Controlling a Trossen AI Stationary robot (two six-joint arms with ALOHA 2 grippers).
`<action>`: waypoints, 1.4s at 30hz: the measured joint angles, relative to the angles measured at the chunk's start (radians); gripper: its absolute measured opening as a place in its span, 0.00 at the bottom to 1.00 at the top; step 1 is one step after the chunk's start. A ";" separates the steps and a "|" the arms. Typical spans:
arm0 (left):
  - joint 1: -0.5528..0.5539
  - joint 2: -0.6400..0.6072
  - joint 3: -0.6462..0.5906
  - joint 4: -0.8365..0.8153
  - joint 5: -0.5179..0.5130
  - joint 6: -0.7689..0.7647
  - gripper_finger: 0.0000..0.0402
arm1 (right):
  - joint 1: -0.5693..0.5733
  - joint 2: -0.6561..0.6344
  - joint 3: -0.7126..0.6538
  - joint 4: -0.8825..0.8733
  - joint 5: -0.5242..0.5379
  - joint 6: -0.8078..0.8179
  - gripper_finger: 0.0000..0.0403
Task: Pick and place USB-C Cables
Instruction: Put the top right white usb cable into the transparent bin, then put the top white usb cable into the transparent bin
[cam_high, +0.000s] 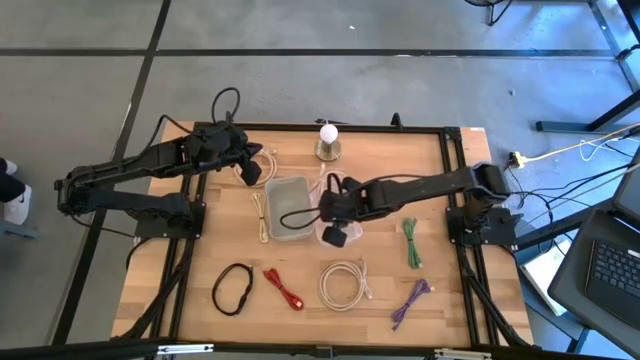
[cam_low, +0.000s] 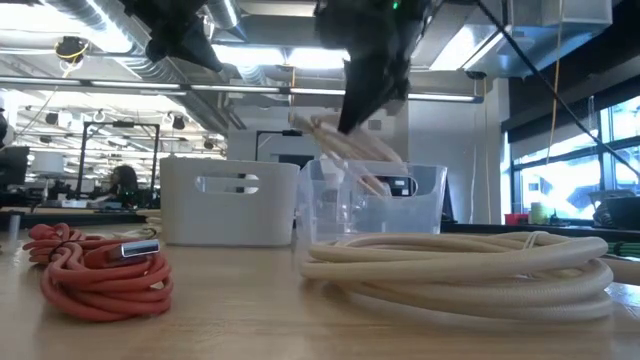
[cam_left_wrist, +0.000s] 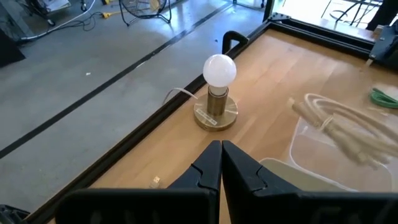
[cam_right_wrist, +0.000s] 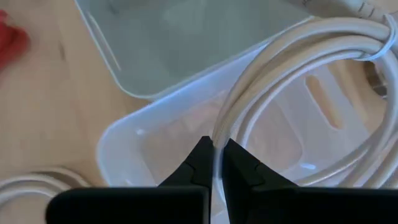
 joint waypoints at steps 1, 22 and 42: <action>0.000 0.000 0.000 0.000 0.000 0.003 0.01 | -0.003 0.013 0.000 0.001 0.000 -0.009 0.03; 0.000 0.000 0.000 0.000 0.010 0.015 0.01 | -0.092 0.105 0.000 0.013 0.019 -0.137 0.19; 0.000 0.000 0.000 -0.001 0.010 0.026 0.01 | -0.014 -0.150 0.000 -0.064 0.108 -0.019 0.46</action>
